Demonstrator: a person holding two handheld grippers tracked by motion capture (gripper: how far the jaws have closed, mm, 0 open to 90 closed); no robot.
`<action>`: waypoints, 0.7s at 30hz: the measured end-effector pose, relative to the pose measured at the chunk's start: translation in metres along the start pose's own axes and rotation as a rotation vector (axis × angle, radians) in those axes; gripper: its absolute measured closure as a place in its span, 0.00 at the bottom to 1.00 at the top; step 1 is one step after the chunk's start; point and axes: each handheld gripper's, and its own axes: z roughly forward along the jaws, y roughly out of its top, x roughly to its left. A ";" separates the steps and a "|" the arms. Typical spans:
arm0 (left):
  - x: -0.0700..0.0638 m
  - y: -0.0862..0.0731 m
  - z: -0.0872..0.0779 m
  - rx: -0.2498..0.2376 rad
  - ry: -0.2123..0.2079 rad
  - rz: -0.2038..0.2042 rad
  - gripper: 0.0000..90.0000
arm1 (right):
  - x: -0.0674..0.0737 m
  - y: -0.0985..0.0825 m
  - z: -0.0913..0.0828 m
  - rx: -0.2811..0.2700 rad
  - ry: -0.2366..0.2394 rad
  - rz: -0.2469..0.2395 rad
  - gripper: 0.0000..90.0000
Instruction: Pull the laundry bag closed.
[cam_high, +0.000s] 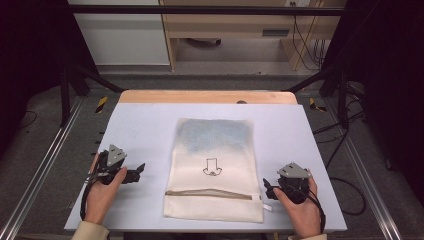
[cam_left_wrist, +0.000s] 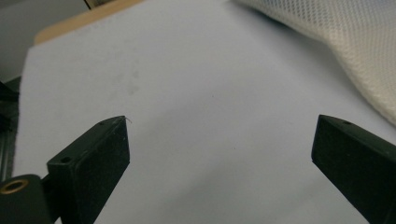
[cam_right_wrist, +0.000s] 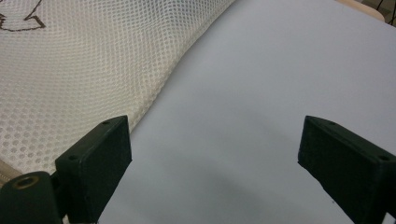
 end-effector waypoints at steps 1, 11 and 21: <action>0.000 -0.001 -0.006 -0.012 0.015 0.007 0.03 | 0.000 0.000 0.000 -0.001 0.001 -0.001 0.11; -0.012 -0.006 -0.028 -0.016 -0.020 -0.016 0.03 | 0.008 0.002 -0.002 0.003 0.022 -0.012 0.11; -0.027 0.001 -0.015 -0.011 -0.047 0.092 0.05 | 0.016 0.006 -0.008 0.021 0.065 -0.036 0.10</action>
